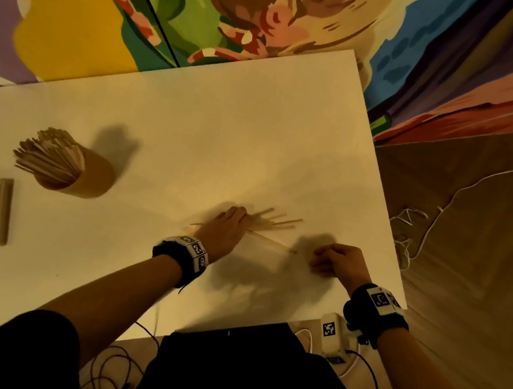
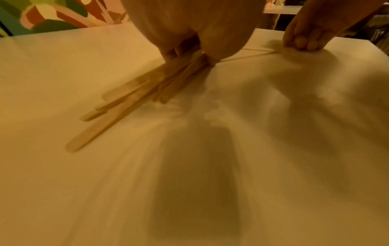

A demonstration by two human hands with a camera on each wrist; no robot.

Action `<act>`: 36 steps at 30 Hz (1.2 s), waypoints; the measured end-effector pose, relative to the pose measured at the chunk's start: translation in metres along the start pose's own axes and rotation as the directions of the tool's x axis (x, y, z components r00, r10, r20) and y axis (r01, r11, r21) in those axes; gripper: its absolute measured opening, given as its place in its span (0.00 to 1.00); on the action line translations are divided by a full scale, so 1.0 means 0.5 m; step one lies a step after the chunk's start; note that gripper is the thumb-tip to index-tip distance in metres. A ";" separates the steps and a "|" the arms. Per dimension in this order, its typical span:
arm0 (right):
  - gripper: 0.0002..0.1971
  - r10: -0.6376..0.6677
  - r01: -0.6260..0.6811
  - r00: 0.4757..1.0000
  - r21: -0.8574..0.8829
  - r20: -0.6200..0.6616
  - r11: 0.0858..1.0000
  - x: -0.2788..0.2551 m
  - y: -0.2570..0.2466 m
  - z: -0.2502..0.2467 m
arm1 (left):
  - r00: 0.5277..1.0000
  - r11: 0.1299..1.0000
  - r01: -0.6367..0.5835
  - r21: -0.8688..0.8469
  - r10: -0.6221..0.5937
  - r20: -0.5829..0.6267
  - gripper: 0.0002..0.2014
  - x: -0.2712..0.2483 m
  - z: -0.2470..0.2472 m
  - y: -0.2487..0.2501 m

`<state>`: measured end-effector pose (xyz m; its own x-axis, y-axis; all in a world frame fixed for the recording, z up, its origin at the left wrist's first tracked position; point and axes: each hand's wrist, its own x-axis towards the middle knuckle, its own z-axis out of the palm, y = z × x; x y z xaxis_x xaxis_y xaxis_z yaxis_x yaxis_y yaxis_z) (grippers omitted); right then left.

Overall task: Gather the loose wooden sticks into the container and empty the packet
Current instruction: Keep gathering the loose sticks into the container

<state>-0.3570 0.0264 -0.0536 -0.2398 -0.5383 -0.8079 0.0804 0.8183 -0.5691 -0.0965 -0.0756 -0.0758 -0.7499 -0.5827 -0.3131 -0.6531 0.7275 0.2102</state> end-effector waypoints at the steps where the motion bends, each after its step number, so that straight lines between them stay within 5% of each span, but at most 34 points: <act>1: 0.10 -0.006 0.006 1.000 -0.028 0.003 1.000 -0.001 -0.002 0.002 | 1.000 0.999 -0.025 0.030 0.025 -0.014 0.14 0.000 0.001 -0.003; 7: 0.10 -0.020 0.024 0.999 -0.092 0.042 0.995 -0.006 -0.014 0.017 | 0.964 0.945 -0.252 0.209 0.264 -0.033 0.15 -0.011 0.006 -0.032; 14: 0.09 -0.015 0.021 0.999 -0.125 0.045 0.992 -0.012 -0.012 0.016 | 0.930 0.917 -0.335 0.216 0.358 -0.078 0.16 -0.001 0.009 -0.053; 20: 0.10 -0.120 0.127 0.992 -0.188 0.047 0.974 -0.015 -0.054 0.016 | 0.956 0.980 -0.197 0.003 0.193 -0.222 0.19 -0.011 -0.021 -0.048; 24: 0.11 -0.226 0.232 0.973 -0.156 0.057 0.960 -0.011 -0.103 0.039 | 0.966 0.929 0.080 -0.360 -0.161 -0.203 0.09 -0.037 -0.072 -0.061; 27: 0.11 -0.257 0.273 0.957 -0.119 0.137 0.955 -0.020 -0.138 0.089 | 0.873 0.595 0.241 -0.767 -0.479 -0.097 0.07 -0.055 -0.101 -0.079; 29: 0.11 -0.243 0.275 0.945 -0.128 0.218 0.953 -0.034 -0.151 0.137 | 0.772 0.194 0.201 -0.960 -0.635 0.033 0.10 -0.062 -0.113 -0.088; 31: 0.11 -0.192 0.259 0.928 -0.182 0.319 0.949 -0.050 -0.149 0.187 | 0.701 -0.181 0.089 -0.979 -0.687 0.191 0.12 -0.069 -0.117 -0.090; 34: 0.11 -0.020 0.166 0.881 -0.270 0.473 0.949 -0.076 -0.129 0.253 | 0.687 -0.391 -0.017 -0.920 -0.673 0.273 0.13 -0.086 -0.114 -0.078; 36: 0.12 0.110 0.089 0.805 -0.301 0.583 0.949 -0.094 -0.117 0.280 | 0.683 -0.487 -0.085 -0.869 -0.664 0.305 0.13 -0.099 -0.103 -0.067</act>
<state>-0.2150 -0.0240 -0.0037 0.3797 -0.4611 -0.8020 -0.2364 0.7898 -0.5660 -0.0429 -0.0900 -0.0195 -0.0463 -0.7702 -0.6361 0.2899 -0.6198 0.7293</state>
